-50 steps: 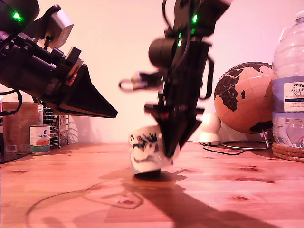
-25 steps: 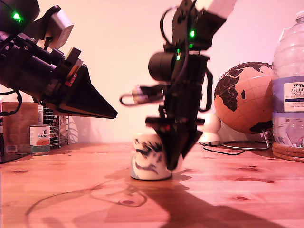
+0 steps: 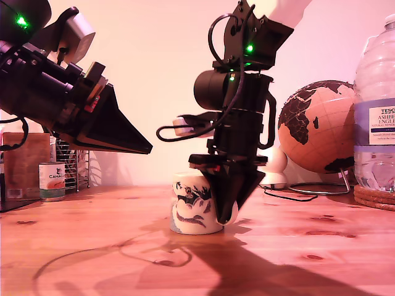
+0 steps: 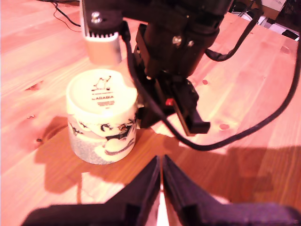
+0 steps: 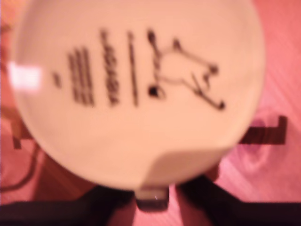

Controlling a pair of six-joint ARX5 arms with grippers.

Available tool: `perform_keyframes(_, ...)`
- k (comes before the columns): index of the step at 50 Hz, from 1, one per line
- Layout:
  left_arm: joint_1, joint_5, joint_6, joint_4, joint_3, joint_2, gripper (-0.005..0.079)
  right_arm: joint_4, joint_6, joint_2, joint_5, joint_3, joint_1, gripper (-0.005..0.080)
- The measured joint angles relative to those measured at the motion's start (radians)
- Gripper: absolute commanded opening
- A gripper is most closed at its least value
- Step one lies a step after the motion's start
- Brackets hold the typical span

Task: Lift the coffee cup and remove the coffee capsule that is hidden under it

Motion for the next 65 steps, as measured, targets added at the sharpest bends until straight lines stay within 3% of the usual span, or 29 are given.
perform_keyframes(51,0.0,0.0,0.0,0.0,0.0,0.0,-0.0008,-0.062,0.003,0.0,-0.001,0.09,-0.004,0.0243)
perform_keyframes(56,0.0,0.0,0.0,0.0,0.0,0.0,-0.0009,-0.071,0.003,0.0,-0.001,0.09,-0.004,0.0166)
perform_keyframes(61,0.0,0.0,0.0,0.0,0.0,0.0,-0.0008,-0.071,0.003,0.0,-0.002,0.09,-0.004,-0.0008)
perform_keyframes(65,0.0,0.0,0.0,0.0,0.0,0.0,-0.0008,-0.069,0.005,0.0,-0.004,0.09,-0.004,-0.0013)
